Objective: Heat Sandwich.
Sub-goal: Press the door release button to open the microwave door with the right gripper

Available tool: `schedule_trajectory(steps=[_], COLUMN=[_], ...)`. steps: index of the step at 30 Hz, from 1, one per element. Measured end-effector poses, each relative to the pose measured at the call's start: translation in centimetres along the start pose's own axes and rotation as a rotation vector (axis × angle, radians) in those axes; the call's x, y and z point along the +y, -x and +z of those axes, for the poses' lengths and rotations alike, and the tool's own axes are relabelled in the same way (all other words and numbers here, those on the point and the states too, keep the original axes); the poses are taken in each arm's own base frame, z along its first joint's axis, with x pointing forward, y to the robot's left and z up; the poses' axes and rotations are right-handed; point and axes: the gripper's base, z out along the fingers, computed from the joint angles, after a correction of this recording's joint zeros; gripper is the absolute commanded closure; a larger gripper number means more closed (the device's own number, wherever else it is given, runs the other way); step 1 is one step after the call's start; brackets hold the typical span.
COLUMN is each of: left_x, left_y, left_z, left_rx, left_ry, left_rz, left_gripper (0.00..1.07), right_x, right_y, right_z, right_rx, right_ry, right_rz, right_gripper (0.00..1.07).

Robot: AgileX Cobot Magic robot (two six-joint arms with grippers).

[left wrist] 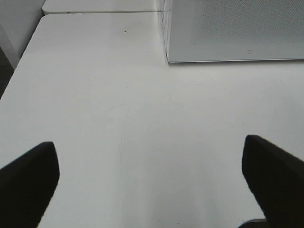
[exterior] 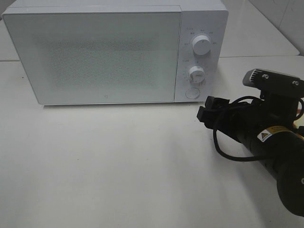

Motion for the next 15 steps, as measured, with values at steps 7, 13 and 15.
schedule_trajectory(steps=[7,13,15], left_x=[0.00,0.00,0.00], left_y=[0.00,0.00,0.00], left_z=[0.00,0.00,0.00], left_rx=[0.000,0.000,0.000], left_ry=[0.000,0.000,0.000], left_rz=[0.000,0.000,0.000], left_gripper=[0.05,0.05,0.05], right_x=[-0.01,-0.01,-0.01], right_y=[0.00,0.00,0.00], right_z=[0.00,0.00,0.00], right_rx=[0.000,0.000,0.000], right_ry=[-0.001,-0.001,-0.001], right_rz=[0.375,0.877,0.941], right_gripper=[0.31,0.32,0.33])
